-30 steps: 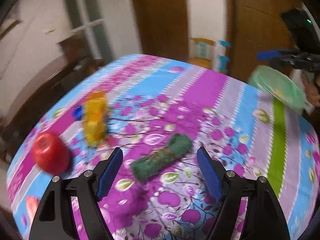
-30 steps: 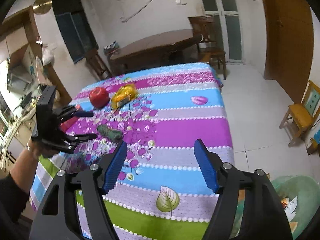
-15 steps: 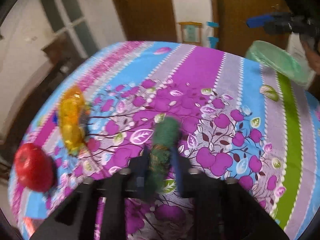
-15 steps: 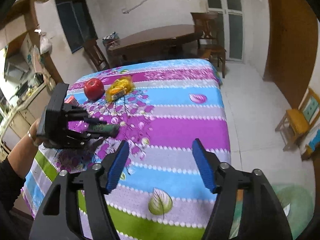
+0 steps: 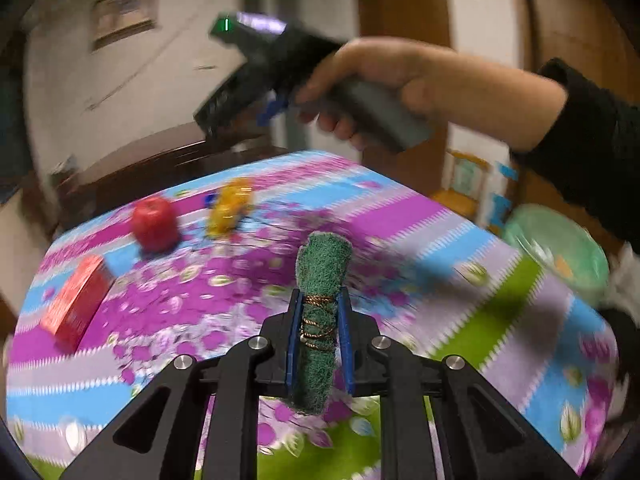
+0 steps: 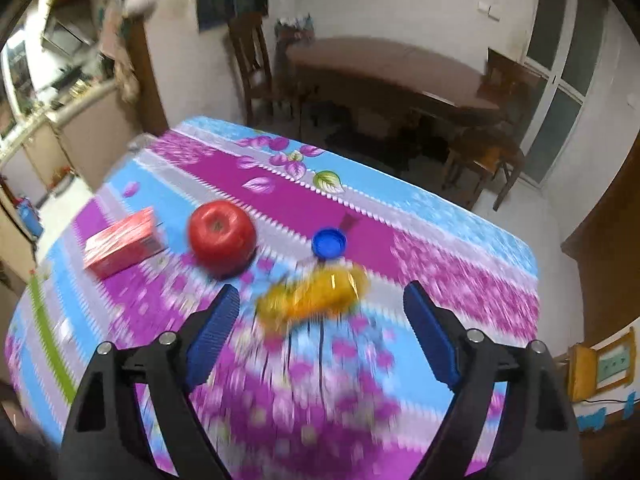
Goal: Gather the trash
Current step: 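Grasp the green scrubber with the left gripper while the right gripper grasps the blue bottle cap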
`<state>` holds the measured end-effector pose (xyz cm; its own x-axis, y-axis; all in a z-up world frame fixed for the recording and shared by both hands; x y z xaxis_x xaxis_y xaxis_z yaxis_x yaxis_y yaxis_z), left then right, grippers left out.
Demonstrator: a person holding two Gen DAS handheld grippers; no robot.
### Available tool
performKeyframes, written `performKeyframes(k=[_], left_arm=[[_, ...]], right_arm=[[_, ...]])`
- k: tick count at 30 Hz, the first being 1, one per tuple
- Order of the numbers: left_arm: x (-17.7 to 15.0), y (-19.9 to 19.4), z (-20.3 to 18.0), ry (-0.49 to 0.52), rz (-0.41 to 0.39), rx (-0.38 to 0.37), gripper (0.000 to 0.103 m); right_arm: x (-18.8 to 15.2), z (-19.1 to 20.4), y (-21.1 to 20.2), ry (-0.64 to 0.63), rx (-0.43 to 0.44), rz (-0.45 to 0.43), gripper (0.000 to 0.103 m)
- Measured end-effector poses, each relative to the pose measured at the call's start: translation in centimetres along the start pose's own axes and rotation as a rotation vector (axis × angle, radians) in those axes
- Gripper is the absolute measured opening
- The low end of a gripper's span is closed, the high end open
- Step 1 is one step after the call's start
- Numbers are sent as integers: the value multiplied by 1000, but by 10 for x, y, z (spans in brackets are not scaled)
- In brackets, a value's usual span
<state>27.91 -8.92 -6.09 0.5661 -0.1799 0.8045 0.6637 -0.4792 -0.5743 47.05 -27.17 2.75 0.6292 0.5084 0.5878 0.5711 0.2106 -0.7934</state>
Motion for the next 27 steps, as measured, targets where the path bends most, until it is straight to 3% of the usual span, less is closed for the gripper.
performKeyframes(k=[5,10,12,15,17,19,23,27], left_arm=[[5,2,30,-157,36,-25,18],[4,-5,42,-178,45,0,18],[4,-3,46,-201,63,-3,18],[4,-1,44,-196,70,-9,18],[3,0,42,-194,76,-12,18],[2,4,44,-202,86,-19,18],[0,7,45,-193,87,-9,18],[-2,10,48,-197,95,-1,18]], right_arm=[[24,-5,78,-17,-45,180,84],[28,-17,122,32,-24,279,84],[27,-19,129,61,-4,296,83],[25,-19,140,74,32,310,71],[24,-18,147,70,37,326,55],[21,-21,154,85,45,340,49],[23,-20,157,85,55,314,38],[33,-11,147,34,18,267,38]])
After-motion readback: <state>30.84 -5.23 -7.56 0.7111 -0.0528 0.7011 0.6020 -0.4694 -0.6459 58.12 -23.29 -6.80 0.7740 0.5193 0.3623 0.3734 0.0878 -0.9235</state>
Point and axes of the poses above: each gripper's, at about its wrist camera, not at the fingertips, and y roughly the way its jaws point, z to its left, x to its top, the point moved 3 cm from there along y, roughly the way its jaws point, and after that the axes turned 13 degrees about -y, right-handed, at the moved point
